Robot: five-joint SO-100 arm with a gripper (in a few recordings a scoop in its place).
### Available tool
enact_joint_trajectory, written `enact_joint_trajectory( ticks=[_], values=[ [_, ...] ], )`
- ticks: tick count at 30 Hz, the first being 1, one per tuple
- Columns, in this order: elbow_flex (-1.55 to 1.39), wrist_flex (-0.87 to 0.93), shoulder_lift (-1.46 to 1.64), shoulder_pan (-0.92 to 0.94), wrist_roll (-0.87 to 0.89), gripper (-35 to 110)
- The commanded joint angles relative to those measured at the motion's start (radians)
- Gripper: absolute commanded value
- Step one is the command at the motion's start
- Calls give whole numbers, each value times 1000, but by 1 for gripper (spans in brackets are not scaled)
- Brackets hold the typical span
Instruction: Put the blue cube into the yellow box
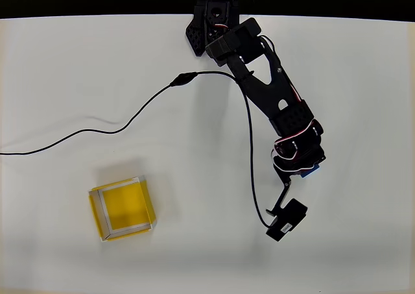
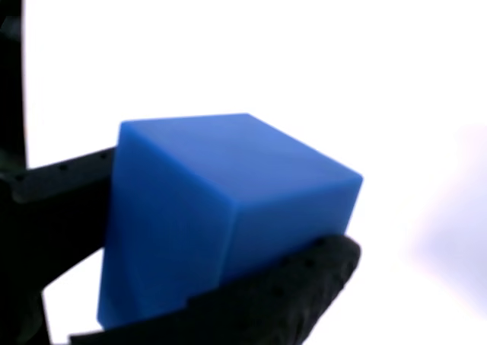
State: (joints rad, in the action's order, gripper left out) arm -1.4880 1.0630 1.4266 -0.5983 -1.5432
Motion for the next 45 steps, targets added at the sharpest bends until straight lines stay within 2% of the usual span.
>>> enact_joint_trajectory(
  ticks=[1,10,16,32,45],
  values=[
    [-28,-3,262,210,-95,17],
    [-138,-117,382,627,-281,17],
    [-130,-245,351,799,-333,17],
    [241,-466,28,957,-350,18],
    [387,-522,-181,988,-311,18]
  ],
)
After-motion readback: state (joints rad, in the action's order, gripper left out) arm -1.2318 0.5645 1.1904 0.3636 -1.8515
